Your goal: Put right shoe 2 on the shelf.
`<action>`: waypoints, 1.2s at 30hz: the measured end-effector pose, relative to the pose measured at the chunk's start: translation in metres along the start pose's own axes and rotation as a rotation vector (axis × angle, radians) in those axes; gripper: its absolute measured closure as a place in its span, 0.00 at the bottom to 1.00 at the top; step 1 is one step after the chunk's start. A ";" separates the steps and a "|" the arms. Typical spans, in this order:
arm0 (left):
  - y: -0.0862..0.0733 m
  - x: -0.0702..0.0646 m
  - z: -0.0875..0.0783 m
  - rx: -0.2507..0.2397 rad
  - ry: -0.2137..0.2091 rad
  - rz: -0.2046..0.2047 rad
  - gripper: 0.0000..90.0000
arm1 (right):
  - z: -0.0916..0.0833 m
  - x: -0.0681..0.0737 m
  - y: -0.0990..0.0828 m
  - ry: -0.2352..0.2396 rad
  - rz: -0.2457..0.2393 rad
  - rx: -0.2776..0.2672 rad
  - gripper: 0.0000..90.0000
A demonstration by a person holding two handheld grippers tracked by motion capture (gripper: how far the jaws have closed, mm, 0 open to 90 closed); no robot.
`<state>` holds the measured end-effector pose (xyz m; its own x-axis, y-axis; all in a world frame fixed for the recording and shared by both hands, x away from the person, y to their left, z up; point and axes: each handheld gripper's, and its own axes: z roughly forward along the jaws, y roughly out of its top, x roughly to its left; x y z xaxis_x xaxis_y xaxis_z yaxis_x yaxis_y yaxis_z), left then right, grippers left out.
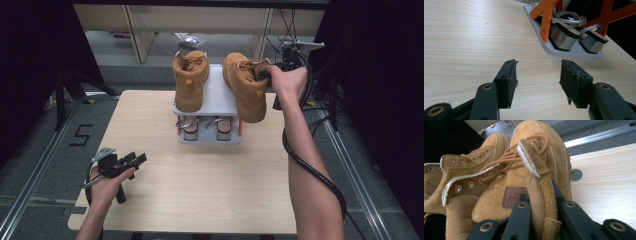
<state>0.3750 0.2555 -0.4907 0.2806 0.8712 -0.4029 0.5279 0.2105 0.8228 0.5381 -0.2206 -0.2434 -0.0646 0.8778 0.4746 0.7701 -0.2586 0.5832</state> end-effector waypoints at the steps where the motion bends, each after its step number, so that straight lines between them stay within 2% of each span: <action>1: 0.000 0.000 0.000 0.000 0.000 0.000 0.51 | 0.001 0.003 0.000 0.012 0.035 -0.004 0.93; 2: 0.000 0.000 0.000 -0.002 -0.002 -0.001 0.51 | 0.002 0.002 0.001 0.015 0.002 0.001 0.93; 4: -0.001 0.000 0.001 0.001 0.001 -0.005 0.51 | 0.005 0.003 0.002 0.012 0.004 0.003 0.93; 5: -0.002 0.001 0.002 0.006 0.000 -0.005 0.51 | 0.006 0.005 0.002 0.019 0.021 0.005 0.93; 7: -0.002 0.001 0.002 0.004 -0.001 -0.005 0.51 | 0.007 0.006 0.003 0.016 0.010 0.006 0.93; 8: -0.003 0.001 0.002 0.008 0.000 -0.003 0.51 | 0.008 0.008 0.002 0.018 0.037 0.003 0.93; 9: -0.003 0.001 0.003 0.011 0.003 -0.004 0.51 | 0.009 0.009 0.004 0.007 0.017 0.007 0.93; 10: -0.003 0.001 0.003 0.011 0.003 -0.004 0.51 | 0.011 0.011 0.004 0.024 0.045 0.011 0.93; 11: -0.003 0.000 0.003 0.011 0.003 -0.004 0.51 | 0.011 0.010 0.005 0.011 0.014 0.011 0.93; 12: -0.003 0.000 0.003 0.011 0.002 -0.005 0.51 | 0.013 0.013 0.004 0.025 0.046 0.010 0.93; 13: -0.003 0.000 0.003 0.011 0.002 -0.005 0.51 | 0.014 0.012 0.005 0.011 0.017 0.013 0.93; 17: -0.004 0.001 0.003 0.011 0.002 -0.007 0.51 | 0.017 0.015 0.005 0.012 0.036 0.018 0.93; 18: -0.004 0.001 0.003 0.014 0.002 -0.008 0.51 | 0.020 0.017 0.004 0.021 0.056 0.020 0.93; 22: -0.005 0.002 0.003 0.011 0.002 -0.008 0.51 | 0.022 0.019 0.005 0.036 0.060 0.017 0.93; 25: -0.004 0.002 0.003 0.010 0.002 -0.009 0.51 | 0.023 0.019 0.005 0.027 0.043 0.021 0.92; 26: -0.005 0.002 0.003 0.012 0.002 -0.009 0.51 | 0.024 0.018 0.006 0.011 0.012 0.022 0.91; 27: -0.005 0.002 0.003 0.014 0.002 -0.007 0.51 | 0.025 0.018 0.006 0.018 0.009 0.018 0.90; 28: -0.005 0.003 0.003 0.015 0.003 -0.007 0.51 | 0.026 0.019 0.005 0.023 0.041 0.013 0.89; 30: -0.006 0.003 0.004 0.016 0.004 -0.005 0.51 | 0.027 0.017 0.006 0.011 0.027 0.008 0.86; 31: -0.006 0.003 0.004 0.017 0.003 -0.004 0.51 | 0.027 0.016 0.006 0.028 -0.004 0.002 0.85; 32: -0.006 0.003 0.004 0.018 0.005 -0.006 0.51 | 0.027 0.018 0.007 0.020 0.006 0.009 0.83; 34: -0.006 0.003 0.004 0.016 0.005 -0.006 0.51 | 0.028 0.018 0.007 0.035 0.001 -0.001 0.81; 35: -0.006 0.002 0.004 0.017 0.004 -0.005 0.51 | 0.028 0.018 0.009 0.028 -0.027 0.000 0.79; 36: -0.006 0.002 0.003 0.015 0.004 -0.005 0.51 | 0.026 0.020 0.008 0.033 -0.050 -0.036 0.77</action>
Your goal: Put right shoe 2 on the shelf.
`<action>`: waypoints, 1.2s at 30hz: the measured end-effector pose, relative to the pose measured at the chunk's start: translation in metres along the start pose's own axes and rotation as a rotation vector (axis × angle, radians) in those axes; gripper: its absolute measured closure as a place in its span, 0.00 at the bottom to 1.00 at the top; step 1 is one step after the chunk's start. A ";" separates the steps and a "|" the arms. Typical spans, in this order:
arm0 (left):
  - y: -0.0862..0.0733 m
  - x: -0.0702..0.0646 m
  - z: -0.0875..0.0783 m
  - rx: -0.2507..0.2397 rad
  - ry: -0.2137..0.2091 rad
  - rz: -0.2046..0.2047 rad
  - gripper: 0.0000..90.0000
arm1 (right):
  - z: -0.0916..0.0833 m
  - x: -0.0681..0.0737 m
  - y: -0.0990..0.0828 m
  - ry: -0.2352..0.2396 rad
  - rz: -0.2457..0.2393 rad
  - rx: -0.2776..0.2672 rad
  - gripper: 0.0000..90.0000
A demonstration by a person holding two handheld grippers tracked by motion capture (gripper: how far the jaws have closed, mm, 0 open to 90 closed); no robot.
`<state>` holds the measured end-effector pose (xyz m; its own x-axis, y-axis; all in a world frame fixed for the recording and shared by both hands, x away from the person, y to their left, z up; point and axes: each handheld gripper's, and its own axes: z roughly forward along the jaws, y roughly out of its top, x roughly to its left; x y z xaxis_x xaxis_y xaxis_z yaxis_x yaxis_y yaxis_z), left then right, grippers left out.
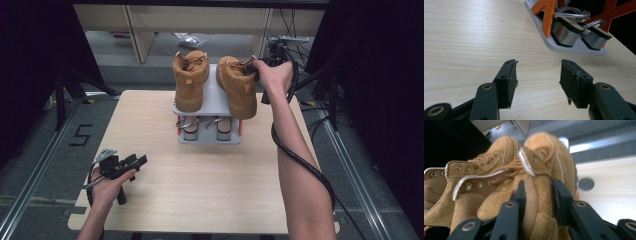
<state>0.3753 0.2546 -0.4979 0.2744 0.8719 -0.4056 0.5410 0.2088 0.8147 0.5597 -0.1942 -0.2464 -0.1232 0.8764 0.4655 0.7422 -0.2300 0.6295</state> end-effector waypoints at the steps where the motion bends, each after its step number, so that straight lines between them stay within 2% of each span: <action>1: 0.000 0.000 0.000 0.000 0.000 0.001 0.51 | 0.000 0.001 0.000 -0.005 -0.026 -0.004 0.73; 3: 0.000 -0.001 0.000 -0.001 0.000 0.001 0.51 | 0.000 0.001 -0.001 -0.026 -0.071 -0.043 0.66; 5: -0.001 -0.001 0.000 0.003 -0.002 0.000 0.51 | -0.002 0.004 -0.003 -0.043 -0.057 -0.051 0.64; 6: -0.001 0.000 0.000 0.005 -0.002 0.001 0.51 | -0.004 0.000 -0.004 -0.032 -0.115 -0.122 0.60; 7: -0.001 0.000 -0.001 0.012 0.008 0.001 0.51 | -0.005 0.001 -0.006 -0.013 -0.095 -0.124 0.59; 8: -0.001 0.000 -0.001 0.012 0.008 0.001 0.51 | -0.007 0.000 -0.006 0.006 -0.098 -0.122 0.58; 9: -0.001 0.000 -0.001 0.012 0.008 0.001 0.51 | -0.007 0.000 -0.006 0.006 -0.098 -0.122 0.58; 10: -0.001 0.000 -0.001 0.006 0.002 0.001 0.51 | -0.012 0.000 -0.008 0.013 -0.124 -0.141 0.57; 11: -0.001 -0.001 -0.002 0.008 0.003 0.000 0.51 | -0.016 0.000 -0.009 0.012 -0.110 -0.147 0.57; 13: -0.002 -0.001 -0.002 -0.002 -0.004 0.002 0.51 | -0.019 -0.001 -0.010 0.021 -0.118 -0.153 0.56; 17: -0.002 0.000 -0.003 0.001 0.003 0.000 0.51 | -0.040 -0.007 -0.014 0.057 -0.122 -0.195 0.55; 19: -0.003 0.000 -0.003 0.002 0.004 0.001 0.51 | -0.048 -0.011 -0.016 0.060 -0.135 -0.201 0.55; 21: -0.003 -0.001 -0.003 0.005 0.003 0.002 0.51 | -0.058 -0.017 -0.019 0.060 -0.116 -0.210 0.55; 24: -0.004 -0.002 -0.004 0.002 0.002 0.005 0.51 | -0.067 -0.027 -0.026 0.063 -0.092 -0.196 0.60; 25: -0.004 -0.002 -0.004 0.004 0.004 0.005 0.51 | -0.068 -0.032 -0.029 0.056 -0.112 -0.188 0.62; 26: -0.004 -0.002 -0.004 0.003 0.003 0.007 0.51 | -0.068 -0.036 -0.033 0.060 -0.109 -0.175 0.64; 27: -0.004 -0.003 -0.004 0.003 0.002 0.007 0.51 | -0.069 -0.038 -0.037 0.066 -0.088 -0.155 0.67; 28: -0.004 -0.003 -0.004 0.002 0.002 0.007 0.51 | -0.067 -0.043 -0.042 0.052 -0.096 -0.140 0.71; 29: -0.004 -0.004 -0.004 0.004 0.005 0.008 0.51 | -0.065 -0.048 -0.046 0.045 -0.125 -0.128 0.76; 30: -0.004 -0.004 -0.004 0.011 0.010 0.008 0.51 | -0.063 -0.051 -0.050 0.043 -0.118 -0.104 0.83; 32: -0.005 -0.004 -0.004 0.007 0.002 0.008 0.51 | -0.058 -0.058 -0.060 0.033 -0.144 -0.055 0.97; 33: -0.005 -0.004 -0.004 0.007 0.003 0.009 0.51 | -0.053 -0.061 -0.067 0.014 -0.170 -0.027 1.00; 35: -0.005 -0.004 -0.004 0.010 0.008 0.009 0.51 | -0.046 -0.062 -0.079 0.029 -0.141 0.013 1.00; 36: -0.005 -0.003 -0.004 0.008 0.008 0.009 0.51 | -0.042 -0.066 -0.082 0.044 -0.174 0.016 1.00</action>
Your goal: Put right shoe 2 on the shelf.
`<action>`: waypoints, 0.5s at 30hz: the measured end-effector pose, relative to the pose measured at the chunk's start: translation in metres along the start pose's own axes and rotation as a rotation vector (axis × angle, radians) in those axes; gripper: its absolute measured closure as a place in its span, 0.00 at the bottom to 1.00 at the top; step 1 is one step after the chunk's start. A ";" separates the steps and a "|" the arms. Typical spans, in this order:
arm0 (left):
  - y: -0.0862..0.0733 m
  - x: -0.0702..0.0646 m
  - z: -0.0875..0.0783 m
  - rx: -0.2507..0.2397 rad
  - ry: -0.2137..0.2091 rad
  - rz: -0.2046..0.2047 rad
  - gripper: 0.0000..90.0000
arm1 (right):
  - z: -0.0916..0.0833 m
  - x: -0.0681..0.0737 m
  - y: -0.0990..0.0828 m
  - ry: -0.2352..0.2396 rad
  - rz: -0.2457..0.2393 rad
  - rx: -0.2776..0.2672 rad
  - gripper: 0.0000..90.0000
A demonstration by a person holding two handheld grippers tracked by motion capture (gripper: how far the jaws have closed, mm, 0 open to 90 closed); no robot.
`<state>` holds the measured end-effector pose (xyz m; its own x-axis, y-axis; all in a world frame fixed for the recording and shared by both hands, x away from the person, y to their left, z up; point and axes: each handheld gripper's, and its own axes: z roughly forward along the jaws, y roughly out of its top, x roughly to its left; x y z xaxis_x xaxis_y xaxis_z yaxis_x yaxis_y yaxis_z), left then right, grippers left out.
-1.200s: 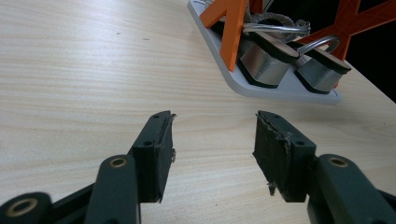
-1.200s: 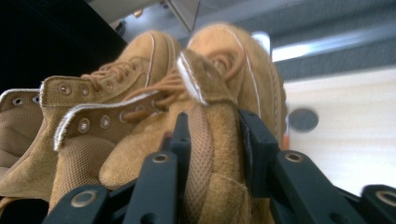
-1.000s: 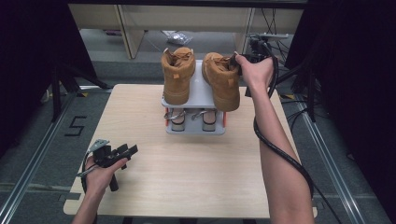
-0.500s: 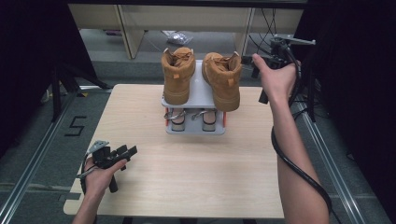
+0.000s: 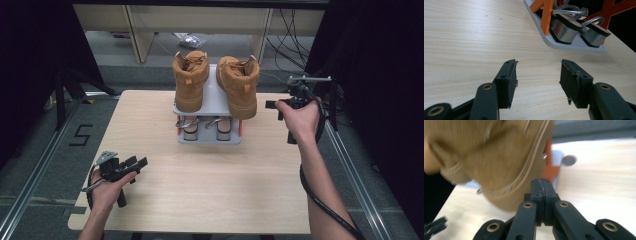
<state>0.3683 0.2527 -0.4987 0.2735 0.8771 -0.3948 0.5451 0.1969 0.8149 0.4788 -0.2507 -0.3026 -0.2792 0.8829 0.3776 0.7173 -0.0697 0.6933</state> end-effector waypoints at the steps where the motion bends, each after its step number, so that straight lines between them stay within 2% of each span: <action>1: 0.000 0.000 0.000 -0.004 -0.005 0.000 0.51 | 0.004 -0.001 -0.006 0.023 -0.017 0.005 1.00; 2: 0.000 0.001 0.000 -0.001 -0.002 -0.001 0.51 | 0.005 0.003 -0.010 0.023 0.024 0.021 1.00; 4: 0.000 0.001 -0.001 0.000 -0.002 0.002 0.51 | 0.009 0.006 -0.018 0.047 -0.013 0.017 1.00; 5: 0.000 0.001 -0.001 -0.002 -0.001 0.000 0.51 | 0.010 0.008 -0.020 0.060 -0.008 0.017 1.00; 6: 0.000 0.001 -0.001 -0.002 0.000 -0.003 0.51 | 0.012 0.010 -0.022 0.064 -0.053 0.010 1.00; 7: 0.000 0.001 -0.001 -0.005 -0.002 -0.002 0.51 | 0.012 0.013 -0.023 0.065 -0.054 0.010 1.00; 8: 0.000 0.001 -0.002 -0.005 -0.001 -0.002 0.51 | 0.013 0.017 -0.024 0.080 -0.025 0.012 1.00; 9: 0.000 0.001 -0.002 -0.006 -0.002 -0.001 0.51 | 0.014 0.016 -0.024 0.081 -0.066 0.006 1.00; 10: 0.000 0.001 -0.002 -0.005 -0.002 -0.001 0.51 | 0.013 0.022 -0.024 0.078 -0.016 0.021 1.00; 11: 0.000 0.001 -0.002 -0.006 -0.001 -0.003 0.51 | 0.014 0.020 -0.023 0.070 -0.075 -0.001 1.00; 13: -0.001 0.001 -0.001 -0.005 -0.002 -0.005 0.51 | 0.016 0.026 -0.024 0.085 -0.037 0.005 1.00; 15: -0.001 0.001 -0.001 -0.004 -0.003 -0.005 0.51 | 0.017 0.028 -0.023 0.077 -0.043 0.004 1.00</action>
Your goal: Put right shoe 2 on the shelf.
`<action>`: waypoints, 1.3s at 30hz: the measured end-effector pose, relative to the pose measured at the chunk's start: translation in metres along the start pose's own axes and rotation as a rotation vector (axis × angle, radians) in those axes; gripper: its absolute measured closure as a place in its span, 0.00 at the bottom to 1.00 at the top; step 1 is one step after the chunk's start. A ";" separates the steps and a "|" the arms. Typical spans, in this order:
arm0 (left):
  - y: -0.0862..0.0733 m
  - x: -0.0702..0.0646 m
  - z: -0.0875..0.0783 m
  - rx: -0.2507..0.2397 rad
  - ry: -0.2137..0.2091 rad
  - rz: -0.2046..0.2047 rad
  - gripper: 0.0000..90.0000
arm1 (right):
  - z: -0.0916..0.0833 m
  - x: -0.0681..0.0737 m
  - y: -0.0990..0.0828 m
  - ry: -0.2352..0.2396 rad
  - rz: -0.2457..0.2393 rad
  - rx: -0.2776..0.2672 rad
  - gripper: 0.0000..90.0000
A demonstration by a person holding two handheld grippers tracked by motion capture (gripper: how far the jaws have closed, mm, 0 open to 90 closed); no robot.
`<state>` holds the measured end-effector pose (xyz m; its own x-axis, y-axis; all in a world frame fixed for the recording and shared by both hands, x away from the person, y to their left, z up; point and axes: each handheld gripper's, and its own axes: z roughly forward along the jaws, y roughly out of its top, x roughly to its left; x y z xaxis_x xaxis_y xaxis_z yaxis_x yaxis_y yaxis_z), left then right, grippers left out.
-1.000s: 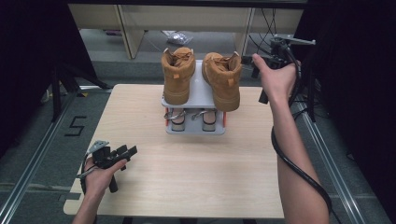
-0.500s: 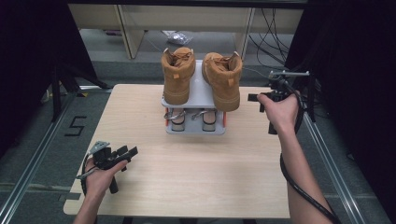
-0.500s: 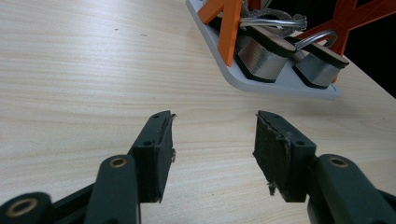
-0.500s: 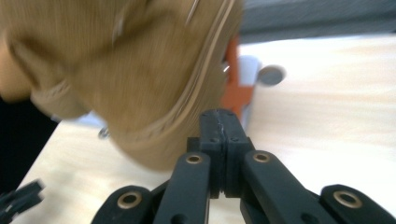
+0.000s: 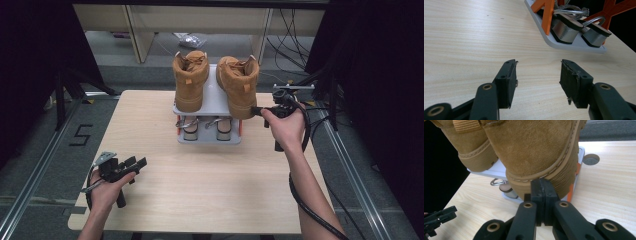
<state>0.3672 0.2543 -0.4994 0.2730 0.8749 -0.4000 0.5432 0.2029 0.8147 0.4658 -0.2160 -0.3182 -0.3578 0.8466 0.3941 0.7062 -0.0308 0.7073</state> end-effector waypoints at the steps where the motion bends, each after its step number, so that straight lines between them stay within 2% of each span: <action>1: 0.000 0.000 0.000 0.001 0.001 0.000 0.51 | 0.000 -0.002 0.001 0.001 -0.036 -0.009 1.00; 3: 0.000 0.000 0.000 -0.002 0.001 -0.001 0.51 | 0.000 -0.001 0.001 -0.011 -0.037 -0.016 1.00; 4: 0.000 0.000 0.000 -0.002 0.002 -0.002 0.51 | 0.000 0.001 0.002 -0.001 -0.007 -0.017 1.00; 5: 0.000 0.000 0.000 -0.001 0.001 -0.001 0.51 | 0.001 0.001 0.002 -0.003 -0.012 -0.012 1.00; 6: 0.000 0.000 0.001 0.001 -0.003 0.001 0.51 | 0.001 0.000 0.002 -0.018 -0.046 -0.017 1.00; 8: 0.000 -0.001 0.001 0.001 0.000 0.001 0.51 | 0.001 0.003 0.003 -0.019 -0.022 -0.013 1.00; 9: 0.000 -0.001 0.001 0.002 -0.001 0.001 0.51 | 0.003 0.001 0.003 -0.018 -0.052 -0.020 1.00; 10: -0.001 -0.001 0.001 0.004 -0.001 0.003 0.51 | 0.004 0.003 0.004 -0.025 -0.040 -0.020 1.00; 15: -0.001 -0.001 0.001 0.002 -0.002 0.000 0.51 | 0.011 0.011 0.006 -0.064 -0.048 -0.025 1.00; 17: -0.001 -0.001 0.001 0.002 -0.002 -0.001 0.51 | 0.014 0.010 0.008 -0.060 -0.060 -0.026 1.00; 18: -0.001 0.000 0.001 0.002 -0.001 -0.002 0.51 | 0.016 0.013 0.009 -0.059 -0.038 -0.016 1.00; 21: -0.001 0.000 0.001 0.002 -0.001 -0.002 0.51 | 0.020 0.012 0.011 -0.060 -0.064 -0.020 1.00; 23: -0.001 0.001 0.001 0.001 -0.001 -0.003 0.51 | 0.023 0.015 0.013 -0.060 -0.038 -0.016 1.00; 24: -0.001 0.001 0.001 0.000 -0.001 -0.003 0.51 | 0.023 0.014 0.013 -0.069 -0.056 -0.016 1.00; 25: -0.001 0.001 0.001 0.001 -0.001 -0.003 0.51 | 0.025 0.013 0.014 -0.059 -0.072 -0.021 1.00; 27: -0.001 0.000 0.001 0.000 -0.002 -0.003 0.51 | 0.026 0.014 0.015 -0.061 -0.060 -0.018 1.00; 28: -0.001 0.000 0.001 0.000 -0.002 -0.003 0.51 | 0.026 0.016 0.015 -0.063 -0.035 -0.014 1.00; 30: -0.001 0.000 0.001 0.005 -0.001 0.000 0.51 | 0.028 0.015 0.016 -0.061 -0.060 -0.018 1.00; 33: -0.001 -0.001 0.002 0.005 -0.005 0.001 0.51 | 0.030 0.016 0.016 -0.061 -0.044 -0.018 1.00; 34: -0.001 -0.001 0.002 0.004 -0.004 0.001 0.51 | 0.030 0.020 0.016 -0.058 0.003 -0.005 1.00; 35: -0.001 -0.001 0.002 0.004 -0.003 0.001 0.51 | 0.032 0.017 0.017 -0.060 -0.035 -0.013 1.00; 39: -0.002 0.000 0.002 0.007 -0.005 0.000 0.51 | 0.035 0.019 0.018 -0.068 -0.047 -0.015 1.00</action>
<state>0.3678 0.2525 -0.5018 0.2773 0.8726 -0.4020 0.5485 0.1998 0.8119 0.4924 -0.1820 -0.3185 -0.3479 0.8815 0.3194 0.6800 0.0027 0.7332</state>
